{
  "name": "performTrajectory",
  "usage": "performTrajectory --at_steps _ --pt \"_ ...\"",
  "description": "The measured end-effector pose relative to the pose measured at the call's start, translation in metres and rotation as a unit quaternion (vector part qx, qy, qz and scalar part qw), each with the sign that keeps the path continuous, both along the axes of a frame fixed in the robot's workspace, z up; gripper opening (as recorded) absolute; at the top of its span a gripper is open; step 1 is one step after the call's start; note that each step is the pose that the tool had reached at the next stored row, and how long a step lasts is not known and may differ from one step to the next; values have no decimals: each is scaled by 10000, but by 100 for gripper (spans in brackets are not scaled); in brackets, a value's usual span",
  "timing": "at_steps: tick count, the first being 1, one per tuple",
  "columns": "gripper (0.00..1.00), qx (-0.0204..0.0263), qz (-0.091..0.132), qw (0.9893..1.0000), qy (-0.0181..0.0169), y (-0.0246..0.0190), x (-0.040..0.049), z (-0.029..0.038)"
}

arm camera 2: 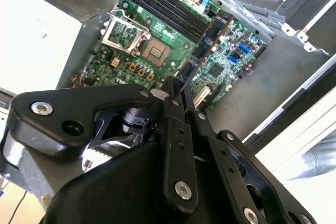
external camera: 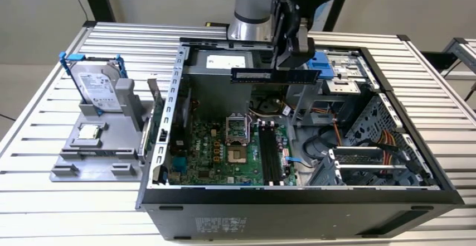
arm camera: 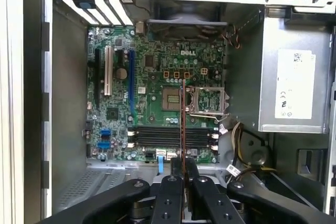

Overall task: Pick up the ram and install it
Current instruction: 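Pick up the ram and move it above insertion slot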

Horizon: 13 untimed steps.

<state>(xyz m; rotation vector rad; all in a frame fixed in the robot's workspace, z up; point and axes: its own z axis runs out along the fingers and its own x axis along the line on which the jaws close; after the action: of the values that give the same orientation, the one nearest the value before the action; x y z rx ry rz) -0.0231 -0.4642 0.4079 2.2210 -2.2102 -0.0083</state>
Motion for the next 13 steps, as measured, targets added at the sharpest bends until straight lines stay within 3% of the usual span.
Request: performTrajectory --at_steps 13 --pt "0 -1 -2 10000 8 5 64 -1"
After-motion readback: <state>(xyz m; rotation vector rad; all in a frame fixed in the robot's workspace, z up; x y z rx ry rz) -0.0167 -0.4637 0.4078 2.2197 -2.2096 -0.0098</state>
